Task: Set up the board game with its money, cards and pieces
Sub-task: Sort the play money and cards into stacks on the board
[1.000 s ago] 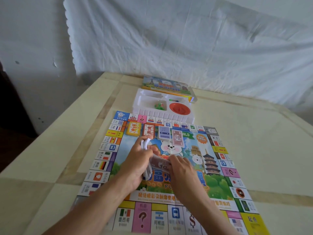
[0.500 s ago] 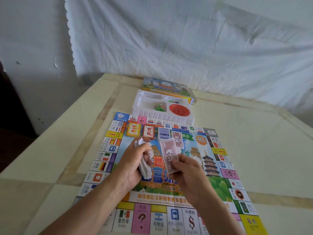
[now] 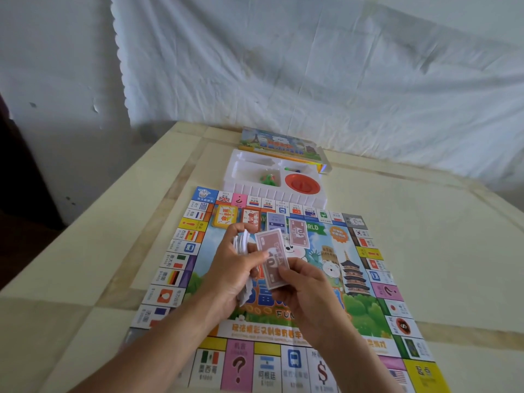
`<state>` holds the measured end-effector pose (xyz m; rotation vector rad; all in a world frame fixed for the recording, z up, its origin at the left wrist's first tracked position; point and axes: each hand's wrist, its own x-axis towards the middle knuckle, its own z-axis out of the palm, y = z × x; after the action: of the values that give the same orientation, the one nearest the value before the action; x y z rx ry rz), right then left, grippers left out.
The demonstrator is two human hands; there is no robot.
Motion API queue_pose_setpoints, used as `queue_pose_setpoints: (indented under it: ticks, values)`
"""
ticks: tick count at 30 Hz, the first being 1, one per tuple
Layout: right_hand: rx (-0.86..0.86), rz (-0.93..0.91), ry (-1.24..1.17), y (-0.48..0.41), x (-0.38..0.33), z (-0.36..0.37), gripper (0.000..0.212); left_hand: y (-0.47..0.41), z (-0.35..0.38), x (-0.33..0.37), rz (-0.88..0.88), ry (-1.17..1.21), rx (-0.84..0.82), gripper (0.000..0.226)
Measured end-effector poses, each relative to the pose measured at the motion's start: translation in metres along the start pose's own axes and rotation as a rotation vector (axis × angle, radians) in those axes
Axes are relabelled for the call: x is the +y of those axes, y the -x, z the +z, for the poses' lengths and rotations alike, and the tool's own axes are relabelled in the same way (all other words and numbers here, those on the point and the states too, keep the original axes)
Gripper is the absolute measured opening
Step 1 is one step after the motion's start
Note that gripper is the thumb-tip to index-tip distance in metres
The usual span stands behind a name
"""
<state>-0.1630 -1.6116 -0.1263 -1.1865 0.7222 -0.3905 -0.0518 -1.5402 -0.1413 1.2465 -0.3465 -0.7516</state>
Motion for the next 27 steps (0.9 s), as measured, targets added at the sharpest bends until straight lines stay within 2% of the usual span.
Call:
queue_pose_setpoints:
  ticks: [3, 7, 12, 16, 22, 25, 27]
  values:
    - [0.019, -0.012, -0.035, -0.001, 0.001, 0.000, 0.020, 0.000, 0.000, 0.002, -0.069, 0.100, -0.058, 0.037]
    - [0.009, -0.008, -0.040, -0.001, 0.002, 0.000, 0.021, 0.001, -0.001, 0.002, -0.097, 0.068, -0.113, 0.027]
    - [0.123, -0.102, 0.300, -0.004, -0.005, -0.007, 0.014, -0.001, -0.002, 0.004, -0.076, 0.019, -0.114, 0.023]
    - [0.187, -0.147, 0.425, -0.010, -0.013, -0.013, 0.013, -0.002, -0.001, 0.003, -0.057, -0.005, -0.153, 0.022]
    - [0.126, -0.073, 0.401, -0.016, -0.015, -0.022, 0.013, -0.004, -0.001, 0.000, -0.042, -0.036, -0.156, 0.026]
    - [0.128, 0.008, 0.254, -0.024, -0.025, -0.031, 0.009, -0.005, -0.002, -0.001, -0.048, -0.016, -0.126, 0.024]
    - [0.188, 0.032, 0.129, -0.037, -0.040, -0.043, 0.007, -0.009, -0.005, -0.002, -0.050, -0.014, -0.082, 0.022]
